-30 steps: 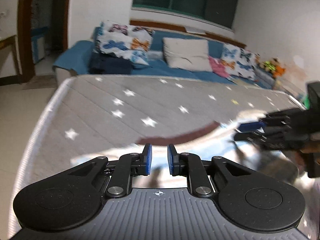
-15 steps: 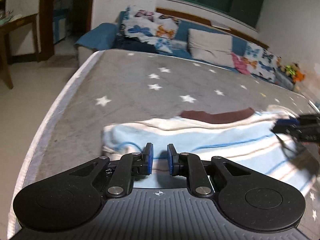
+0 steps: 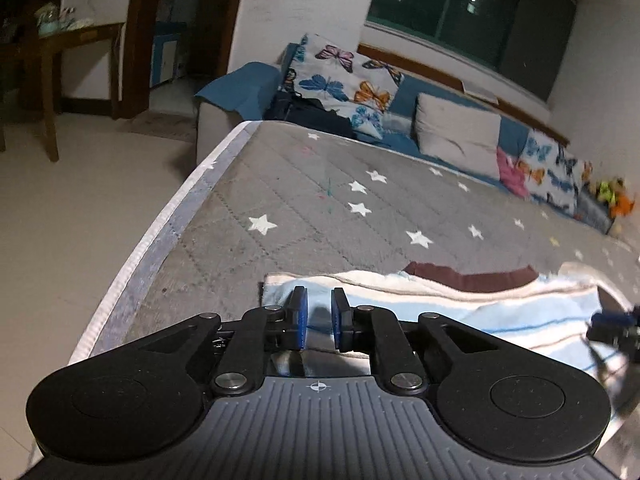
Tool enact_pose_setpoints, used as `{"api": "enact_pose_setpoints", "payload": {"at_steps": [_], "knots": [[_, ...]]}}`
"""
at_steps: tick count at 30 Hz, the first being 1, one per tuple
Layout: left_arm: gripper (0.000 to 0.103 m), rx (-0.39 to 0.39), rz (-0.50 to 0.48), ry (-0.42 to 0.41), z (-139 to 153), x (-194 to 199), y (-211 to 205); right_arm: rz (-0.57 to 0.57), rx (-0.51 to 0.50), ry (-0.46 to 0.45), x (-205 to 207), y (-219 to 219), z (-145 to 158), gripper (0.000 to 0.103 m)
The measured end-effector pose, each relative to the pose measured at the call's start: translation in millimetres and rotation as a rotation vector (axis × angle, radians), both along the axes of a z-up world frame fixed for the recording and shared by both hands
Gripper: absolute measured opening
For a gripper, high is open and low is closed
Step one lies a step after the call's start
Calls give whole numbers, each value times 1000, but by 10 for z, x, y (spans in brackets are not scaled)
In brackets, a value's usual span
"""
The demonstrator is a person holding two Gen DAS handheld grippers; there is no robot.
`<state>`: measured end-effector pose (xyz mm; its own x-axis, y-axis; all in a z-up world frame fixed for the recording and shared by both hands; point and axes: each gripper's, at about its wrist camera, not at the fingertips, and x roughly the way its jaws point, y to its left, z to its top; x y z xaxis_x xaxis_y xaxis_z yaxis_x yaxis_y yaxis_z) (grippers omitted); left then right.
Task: Fold clothes
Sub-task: 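Lay the folded hem down and open both grippers, then move both open grippers to the folded edge of the striped shirt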
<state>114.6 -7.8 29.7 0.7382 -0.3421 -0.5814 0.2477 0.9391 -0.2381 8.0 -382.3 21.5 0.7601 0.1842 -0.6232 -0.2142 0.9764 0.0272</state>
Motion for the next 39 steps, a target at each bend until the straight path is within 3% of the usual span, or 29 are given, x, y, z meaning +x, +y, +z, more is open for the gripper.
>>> {"api": "enact_pose_setpoints", "payload": {"at_steps": [1, 3, 5, 11, 14, 17, 20, 26, 32, 33, 39], "knots": [[26, -10, 17, -6, 14, -16, 27, 3, 0, 0, -21, 2, 4, 36], [48, -13, 72, -36, 59, -56, 91, 8, 0, -1, -63, 6, 13, 36], [49, -16, 105, -54, 87, -71, 147, 14, 0, -2, -104, 11, 21, 36], [35, -69, 103, 92, -22, 103, 256, 24, -2, -2, -181, 27, 37, 36], [31, -44, 92, 76, -37, 72, 207, 24, -5, 0, -182, 37, 38, 40], [16, -32, 74, 67, -36, 75, 160, 25, -7, 3, -184, 48, 39, 40], [8, -5, 55, 41, -20, 60, 105, 25, -9, 5, -186, 58, 40, 40], [7, 34, 52, -74, 102, 12, 57, 26, -14, 10, -189, 79, 43, 40], [9, 94, 41, -20, -101, 148, 23, 24, -21, 13, -282, 81, -120, 43], [13, 88, 42, -17, -90, 146, 36, 21, -24, 13, -289, 86, -109, 43], [14, 98, 51, -70, 178, -57, 124, 16, -15, -9, -449, 93, 23, 43]]}}
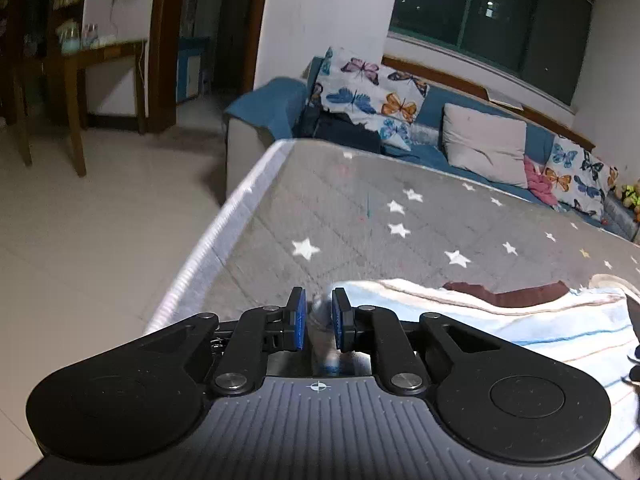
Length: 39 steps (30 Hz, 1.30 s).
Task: Fold clothes
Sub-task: 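Move both open grippers to the folded edge of the striped shirt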
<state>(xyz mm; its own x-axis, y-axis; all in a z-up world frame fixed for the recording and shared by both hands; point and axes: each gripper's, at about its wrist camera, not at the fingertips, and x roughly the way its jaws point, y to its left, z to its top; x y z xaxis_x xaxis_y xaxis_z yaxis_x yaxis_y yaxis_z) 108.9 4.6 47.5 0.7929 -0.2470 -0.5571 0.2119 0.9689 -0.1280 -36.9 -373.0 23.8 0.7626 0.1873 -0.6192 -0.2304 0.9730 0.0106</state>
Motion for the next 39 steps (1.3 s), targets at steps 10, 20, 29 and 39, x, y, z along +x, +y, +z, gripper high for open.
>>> {"api": "enact_pose_setpoints", "payload": {"at_steps": [10, 20, 29, 39], "knots": [[14, 71, -227, -52, 94, -807, -333, 2, 0, -5, -343, 65, 28, 43], [17, 116, -197, 23, -316, -925, -271, -23, -5, 31, -421, 9, -107, 43], [22, 81, -199, -4, -138, -964, -296, -31, 11, 38, -297, -49, -78, 43], [24, 98, -214, 28, -210, -919, -244, -50, 27, 42, -137, -135, -45, 44]]}}
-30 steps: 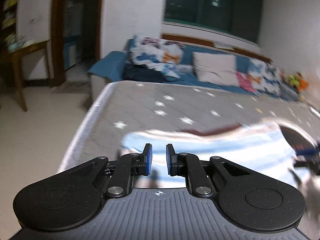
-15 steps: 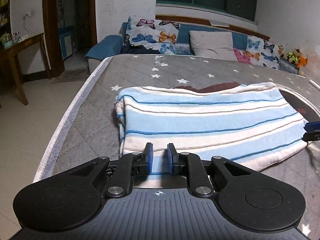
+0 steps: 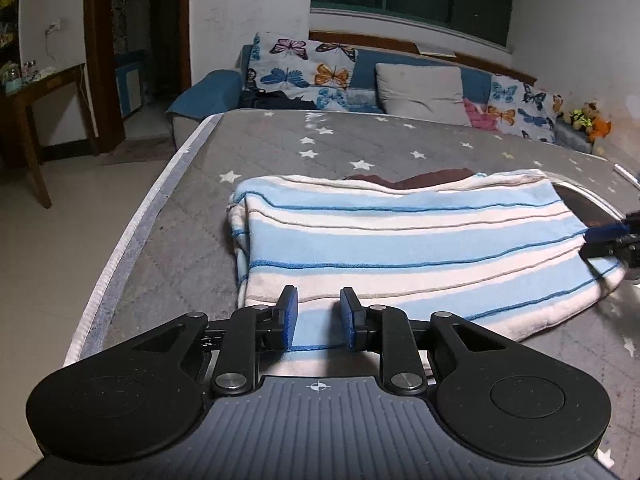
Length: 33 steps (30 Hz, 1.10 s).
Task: Fold clothes
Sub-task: 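Move both open grippers to the folded edge of the striped shirt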
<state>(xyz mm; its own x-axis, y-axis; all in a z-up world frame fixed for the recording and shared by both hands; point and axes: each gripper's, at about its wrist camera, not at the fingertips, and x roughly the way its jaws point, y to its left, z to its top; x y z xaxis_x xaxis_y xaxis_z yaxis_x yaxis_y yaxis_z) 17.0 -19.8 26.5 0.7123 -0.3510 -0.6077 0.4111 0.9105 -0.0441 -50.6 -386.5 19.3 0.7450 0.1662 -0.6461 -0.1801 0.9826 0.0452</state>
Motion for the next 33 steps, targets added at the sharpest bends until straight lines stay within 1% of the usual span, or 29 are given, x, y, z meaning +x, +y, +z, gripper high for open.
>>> {"api": "enact_pose_setpoints", "payload": {"at_steps": [3, 5, 7, 12, 15, 20, 22, 25, 27, 29, 31, 33], "knots": [[28, -27, -4, -20, 94, 23, 7, -15, 1, -2, 70, -48, 11, 44], [30, -62, 8, -26, 154, 57, 26, -26, 2, -4, 116, -80, 18, 44], [31, -78, 28, -30, 196, 135, 40, -36, 3, -5, 162, -111, 25, 44], [31, -76, 57, -19, 184, 323, 24, -62, 4, -9, 278, -191, 43, 44], [31, -56, 69, 11, 96, 442, 11, -77, 6, -11, 348, -239, 54, 44], [31, -48, 66, 38, -6, 503, 35, -103, 7, -15, 463, -318, 72, 44], [31, -58, 64, 39, 11, 513, 59, -113, 8, -16, 510, -350, 79, 44], [34, -79, 71, 29, 60, 522, 84, -128, 9, -19, 579, -398, 90, 49], [38, -83, 84, 14, 85, 530, 100, -139, 10, -20, 626, -430, 97, 53], [41, -87, 98, 4, 106, 547, 120, -148, 6, -21, 643, -462, 95, 54], [42, -94, 110, 14, 102, 587, 124, -169, 8, -7, 591, -417, 22, 55], [42, -98, 120, 22, 97, 623, 123, -186, 22, 0, 594, -464, -21, 56]]}}
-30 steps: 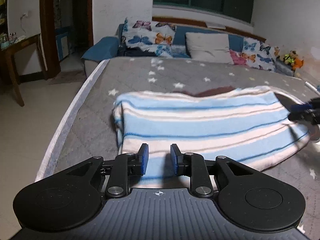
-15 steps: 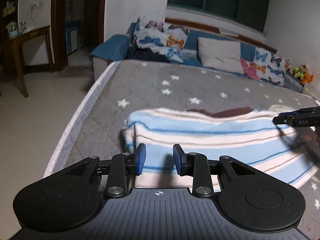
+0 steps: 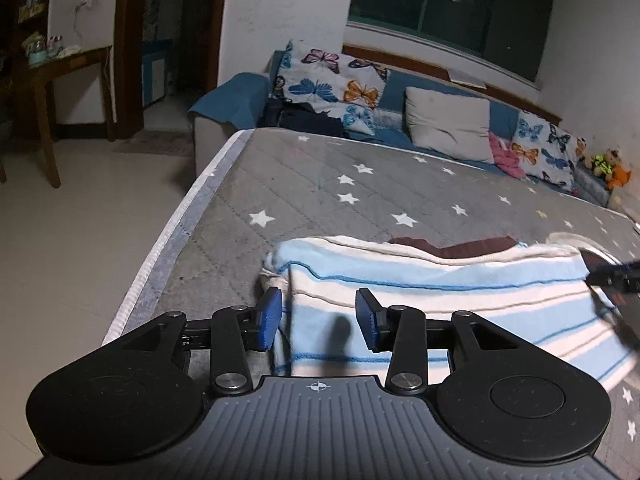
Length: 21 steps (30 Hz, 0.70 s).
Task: Fold clothes
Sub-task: 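Move both open grippers to the folded edge of the striped shirt, then close both grippers on the folded shirt edge and lift it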
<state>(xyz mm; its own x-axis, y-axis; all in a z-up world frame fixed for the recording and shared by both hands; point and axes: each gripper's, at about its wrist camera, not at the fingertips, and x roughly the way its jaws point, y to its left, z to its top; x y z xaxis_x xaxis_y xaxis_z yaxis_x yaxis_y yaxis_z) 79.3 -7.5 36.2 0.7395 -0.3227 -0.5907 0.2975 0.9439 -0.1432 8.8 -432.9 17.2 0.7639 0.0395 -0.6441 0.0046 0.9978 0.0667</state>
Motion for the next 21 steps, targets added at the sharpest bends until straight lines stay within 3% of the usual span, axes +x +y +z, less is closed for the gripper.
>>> {"api": "enact_pose_setpoints", "payload": {"at_steps": [21], "knots": [[59, -23, 15, 63, -92, 184, 100, -2, 39, -12, 140, 60, -90, 57]]}}
